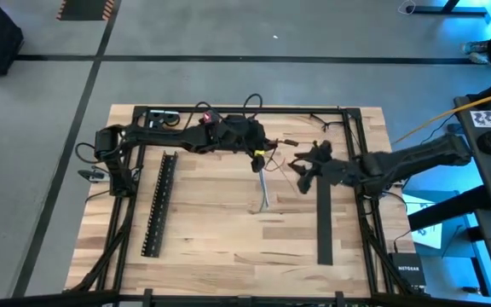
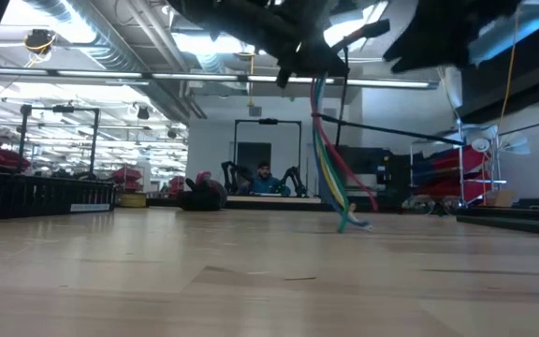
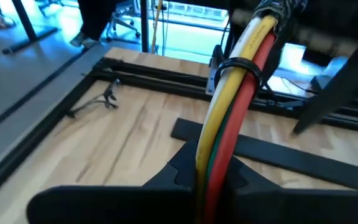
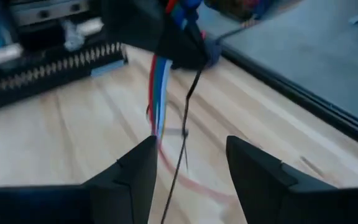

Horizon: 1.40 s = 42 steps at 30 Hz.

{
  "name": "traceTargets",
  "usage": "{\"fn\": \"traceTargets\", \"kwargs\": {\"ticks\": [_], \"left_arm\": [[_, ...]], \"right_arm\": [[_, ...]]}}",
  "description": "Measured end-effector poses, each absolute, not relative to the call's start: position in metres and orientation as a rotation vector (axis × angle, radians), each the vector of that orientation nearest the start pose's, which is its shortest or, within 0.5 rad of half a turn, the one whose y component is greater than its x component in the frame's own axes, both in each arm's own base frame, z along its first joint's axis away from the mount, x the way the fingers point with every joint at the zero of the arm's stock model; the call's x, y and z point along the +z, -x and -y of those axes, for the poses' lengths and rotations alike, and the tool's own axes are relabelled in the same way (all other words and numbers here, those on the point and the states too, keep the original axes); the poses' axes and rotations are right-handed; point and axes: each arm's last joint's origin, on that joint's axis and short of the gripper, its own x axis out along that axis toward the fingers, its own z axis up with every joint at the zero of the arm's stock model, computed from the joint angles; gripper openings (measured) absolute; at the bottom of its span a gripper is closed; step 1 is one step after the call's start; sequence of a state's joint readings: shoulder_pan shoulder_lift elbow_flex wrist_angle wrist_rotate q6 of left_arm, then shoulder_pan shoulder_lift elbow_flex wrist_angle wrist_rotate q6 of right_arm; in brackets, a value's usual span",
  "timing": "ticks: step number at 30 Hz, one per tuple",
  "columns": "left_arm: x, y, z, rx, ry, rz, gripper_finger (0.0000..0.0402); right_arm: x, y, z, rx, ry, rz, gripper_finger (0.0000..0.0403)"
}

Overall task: Ziptie cables
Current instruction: Wrap the cable wires with the black zip tie

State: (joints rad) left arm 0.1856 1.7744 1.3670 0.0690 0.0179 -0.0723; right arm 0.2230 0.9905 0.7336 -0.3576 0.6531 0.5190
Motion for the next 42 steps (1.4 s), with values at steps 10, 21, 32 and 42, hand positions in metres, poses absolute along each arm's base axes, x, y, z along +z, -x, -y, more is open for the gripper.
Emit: {"fn": "traceTargets", "kwargs": {"ticks": [10, 21, 32, 42], "left_arm": [[0.288, -0.406, -0.075, 0.183, 0.176, -0.327, 0.0012], [0.288, -0.406, -0.074, 0.183, 0.183, -0.33, 0.0012], [0.282, -0.405, -0.073, 0.176, 0.162, -0.389, 0.0013], [0.28, -0.403, -0.073, 0.181, 0.146, -0.421, 0.0013]], "right_arm": [[0.224, -0.242, -0.02, -0.647, -0.245, -0.242, 0.0185], [0.224, -0.255, -0.001, -0.767, -0.192, -0.263, 0.0032], [0.266, -0.261, 0.002, -0.9, 0.157, -0.385, 0.0004], [0.304, -0.244, 0.004, -0.868, 0.417, -0.741, 0.0001]]}}
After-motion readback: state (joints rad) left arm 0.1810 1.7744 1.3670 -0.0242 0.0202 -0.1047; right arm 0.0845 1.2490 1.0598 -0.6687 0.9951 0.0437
